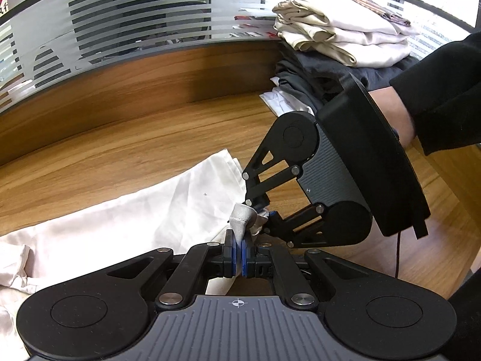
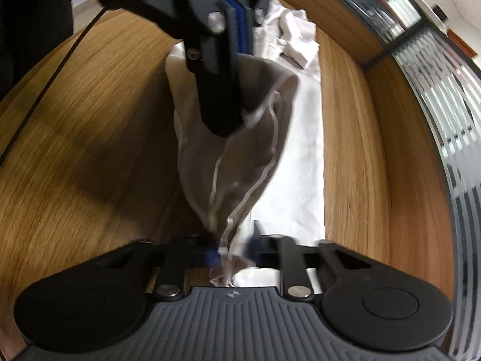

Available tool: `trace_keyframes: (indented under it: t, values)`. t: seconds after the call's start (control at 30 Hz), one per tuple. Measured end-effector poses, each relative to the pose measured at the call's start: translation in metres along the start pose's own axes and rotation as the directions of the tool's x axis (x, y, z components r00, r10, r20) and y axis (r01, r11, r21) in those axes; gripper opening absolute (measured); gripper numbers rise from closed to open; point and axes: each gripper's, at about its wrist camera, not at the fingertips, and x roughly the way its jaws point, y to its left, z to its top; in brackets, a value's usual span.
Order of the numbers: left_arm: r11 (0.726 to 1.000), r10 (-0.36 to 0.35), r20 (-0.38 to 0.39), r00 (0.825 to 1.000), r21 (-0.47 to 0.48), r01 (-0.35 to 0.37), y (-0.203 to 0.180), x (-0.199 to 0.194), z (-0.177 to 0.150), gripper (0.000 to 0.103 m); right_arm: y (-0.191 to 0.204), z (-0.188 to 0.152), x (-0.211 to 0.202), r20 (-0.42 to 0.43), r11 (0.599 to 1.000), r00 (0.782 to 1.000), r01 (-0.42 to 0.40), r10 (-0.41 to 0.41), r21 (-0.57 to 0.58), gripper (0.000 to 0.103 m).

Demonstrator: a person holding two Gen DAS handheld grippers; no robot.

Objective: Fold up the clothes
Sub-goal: 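Pinch the hem with both grippers and fold it toward the collar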

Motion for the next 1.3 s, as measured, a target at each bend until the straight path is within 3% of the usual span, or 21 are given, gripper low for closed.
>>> trace_keyframes:
  t: [0.23,0.4,0.57,0.77,1.07,1.17,1.27,1.3]
  values:
    - [0.996,0.041,0.064,0.997,-0.084,-0.036,0.011,-0.024,-0.013,0.006,-0.001,0.025,-0.009,-0.03,0.988,0.997,0.07,-0.075,-0.14,0.007]
    - [0.981,0.147,0.116,0.982,-0.141,-0.131,0.024,-0.045,-0.028,0.006,-0.013,0.06,-0.004,-0.037,0.959,0.989,0.133,-0.146,-0.251,0.007]
    - [0.931,0.263,0.115,0.958,-0.289,-0.221,0.055,-0.06,-0.049,0.006,-0.025,0.101,0.016,-0.026,0.918,0.986,0.144,-0.165,-0.37,0.007]
    - [0.855,0.362,0.043,0.931,-0.414,-0.314,0.094,-0.068,-0.085,0.006,-0.034,0.155,0.055,-0.011,0.839,0.994,0.082,-0.105,-0.538,0.007]
    - [0.737,0.369,-0.068,0.927,-0.586,-0.336,0.155,-0.072,-0.137,0.006,-0.045,0.225,0.115,-0.066,0.707,0.998,-0.047,0.001,-0.706,0.007]
    - [0.722,0.341,-0.107,0.934,-0.606,-0.333,0.172,-0.064,-0.15,0.006,-0.043,0.237,0.132,-0.102,0.679,0.995,-0.087,0.018,-0.729,0.008]
    - [0.722,0.302,-0.128,0.945,-0.616,-0.314,0.186,-0.058,-0.158,0.006,-0.03,0.24,0.139,-0.121,0.65,0.992,-0.102,0.015,-0.753,0.02]
    - [0.725,0.291,-0.126,0.949,-0.618,-0.304,0.188,-0.058,-0.159,0.007,-0.025,0.239,0.141,-0.124,0.638,0.992,-0.103,0.013,-0.763,0.034]
